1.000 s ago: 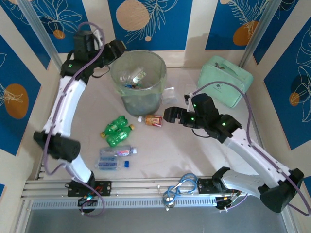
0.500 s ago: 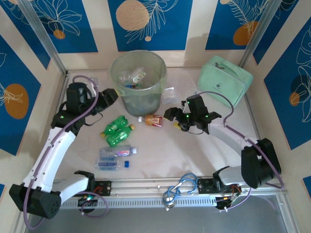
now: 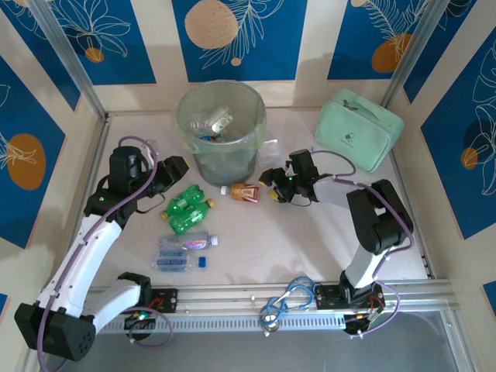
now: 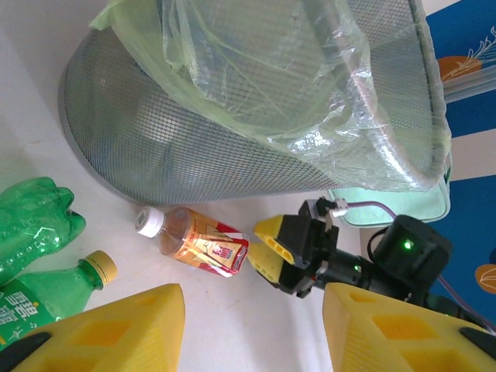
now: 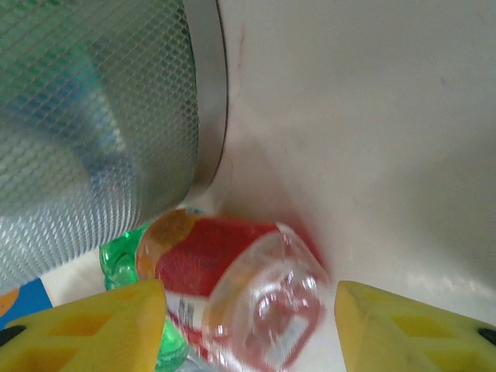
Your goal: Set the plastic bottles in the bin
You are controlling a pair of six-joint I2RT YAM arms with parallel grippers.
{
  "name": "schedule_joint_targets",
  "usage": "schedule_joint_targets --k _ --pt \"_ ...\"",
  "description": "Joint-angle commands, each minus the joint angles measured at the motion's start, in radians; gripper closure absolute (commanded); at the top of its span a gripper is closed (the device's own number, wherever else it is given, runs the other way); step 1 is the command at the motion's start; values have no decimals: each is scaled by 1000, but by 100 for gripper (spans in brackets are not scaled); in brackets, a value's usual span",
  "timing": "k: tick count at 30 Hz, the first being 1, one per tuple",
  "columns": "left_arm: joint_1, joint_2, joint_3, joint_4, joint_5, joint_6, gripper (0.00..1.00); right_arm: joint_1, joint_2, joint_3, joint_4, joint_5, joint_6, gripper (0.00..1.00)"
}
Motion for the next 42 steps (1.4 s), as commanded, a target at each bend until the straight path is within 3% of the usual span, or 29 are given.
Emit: schedule_joint_targets --k 1,13,28,32,36,42 --pt "-7 -17 -12 -7 22 15 50 -7 38 62 50 -13 40 42" --pt "-7 -8 -13 10 25 18 50 12 156 143 -9 9 40 50" --pt "-6 -9 -30 30 28 6 50 154 -28 20 -64 29 -2 52" --pt "-6 -10 -29 25 28 8 50 213 -63 40 -156 38 -56 51" --pt "-6 -11 -27 21 21 14 50 268 -98 68 -268 104 -118 42" --pt "-5 -8 -21 22 16 13 50 314 -81 177 -449 226 -282 10"
